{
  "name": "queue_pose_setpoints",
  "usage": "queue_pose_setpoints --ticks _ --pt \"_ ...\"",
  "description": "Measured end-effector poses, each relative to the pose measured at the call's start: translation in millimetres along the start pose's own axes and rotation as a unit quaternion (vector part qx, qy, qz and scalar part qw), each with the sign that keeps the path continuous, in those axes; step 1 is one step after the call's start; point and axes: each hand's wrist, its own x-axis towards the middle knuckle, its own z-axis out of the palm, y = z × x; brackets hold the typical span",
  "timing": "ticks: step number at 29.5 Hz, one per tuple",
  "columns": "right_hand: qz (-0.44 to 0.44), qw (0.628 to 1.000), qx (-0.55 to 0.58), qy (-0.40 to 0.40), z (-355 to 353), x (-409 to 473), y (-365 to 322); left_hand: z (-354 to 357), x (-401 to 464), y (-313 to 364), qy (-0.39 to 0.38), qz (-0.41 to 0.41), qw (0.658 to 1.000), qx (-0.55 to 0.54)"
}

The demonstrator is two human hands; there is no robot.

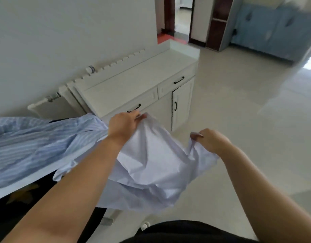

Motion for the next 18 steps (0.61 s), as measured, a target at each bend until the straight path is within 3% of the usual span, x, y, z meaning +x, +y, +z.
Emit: queue_pose_setpoints --ticks 3,7,10,13,15,18 --pt "-0.018 1.000 0.019 -0.015 4.0 -22.1 4.3 8.3 23.4 49.8 -0.014 0.038 0.999 -0.026" --pt "-0.065 0.984 0.142 0.085 0.2 -38.6 -7.9 11.6 41.3 113.0 -0.085 0.106 0.983 -0.123" --pt "-0.158 0.947 0.191 0.206 -2.7 -38.8 -9.6 14.2 39.3 149.0 -0.186 0.141 0.939 -0.253" --pt "-0.113 0.924 0.285 0.229 -14.4 -38.2 0.4 15.1 31.1 168.2 -0.270 0.108 0.877 -0.382" --pt "-0.066 0.928 0.275 0.244 -18.8 -37.0 5.2 15.7 29.2 168.4 -0.267 0.123 0.884 -0.364" --pt "0.007 0.913 0.284 0.292 -18.3 -29.5 8.6 24.3 16.1 147.8 -0.147 0.131 0.919 -0.342"
